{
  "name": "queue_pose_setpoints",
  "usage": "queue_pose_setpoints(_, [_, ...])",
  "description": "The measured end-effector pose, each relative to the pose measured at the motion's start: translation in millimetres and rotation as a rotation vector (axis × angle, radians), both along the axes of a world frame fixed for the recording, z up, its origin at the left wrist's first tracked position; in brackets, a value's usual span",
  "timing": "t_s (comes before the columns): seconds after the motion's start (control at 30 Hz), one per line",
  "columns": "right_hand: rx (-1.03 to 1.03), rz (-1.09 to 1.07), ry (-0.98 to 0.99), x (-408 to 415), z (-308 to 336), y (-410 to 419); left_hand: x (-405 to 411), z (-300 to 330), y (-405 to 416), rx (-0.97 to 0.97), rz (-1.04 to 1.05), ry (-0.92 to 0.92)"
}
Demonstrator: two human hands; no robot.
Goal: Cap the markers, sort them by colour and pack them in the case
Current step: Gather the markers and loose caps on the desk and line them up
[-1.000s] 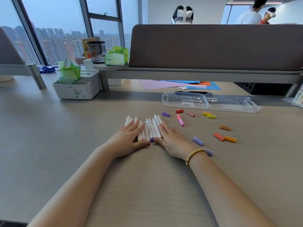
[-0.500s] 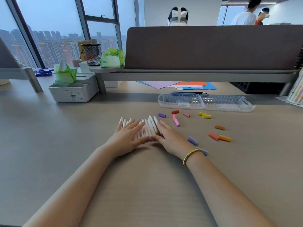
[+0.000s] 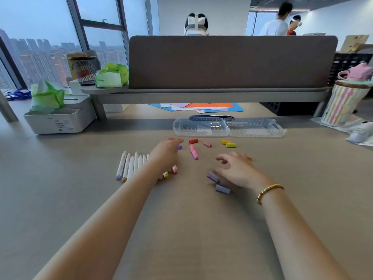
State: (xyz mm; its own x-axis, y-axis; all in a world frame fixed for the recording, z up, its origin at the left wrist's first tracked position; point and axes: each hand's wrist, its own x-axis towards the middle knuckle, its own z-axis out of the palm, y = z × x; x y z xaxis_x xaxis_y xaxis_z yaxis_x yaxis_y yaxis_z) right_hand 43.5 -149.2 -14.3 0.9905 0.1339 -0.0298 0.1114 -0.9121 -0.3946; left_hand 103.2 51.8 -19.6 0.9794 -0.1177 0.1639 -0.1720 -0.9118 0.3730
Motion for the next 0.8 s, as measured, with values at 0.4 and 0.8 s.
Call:
queue_pose_setpoints(0.4, [-0.228, 0.069, 0.012, -11, -15, 20, 20, 5, -25, 0.566, 0.032, 0.086])
queue_pose_setpoints(0.8, [-0.419, -0.022, -0.282, -1, -24, 34, 19, 9, -38, 0.467, 0.033, -0.091])
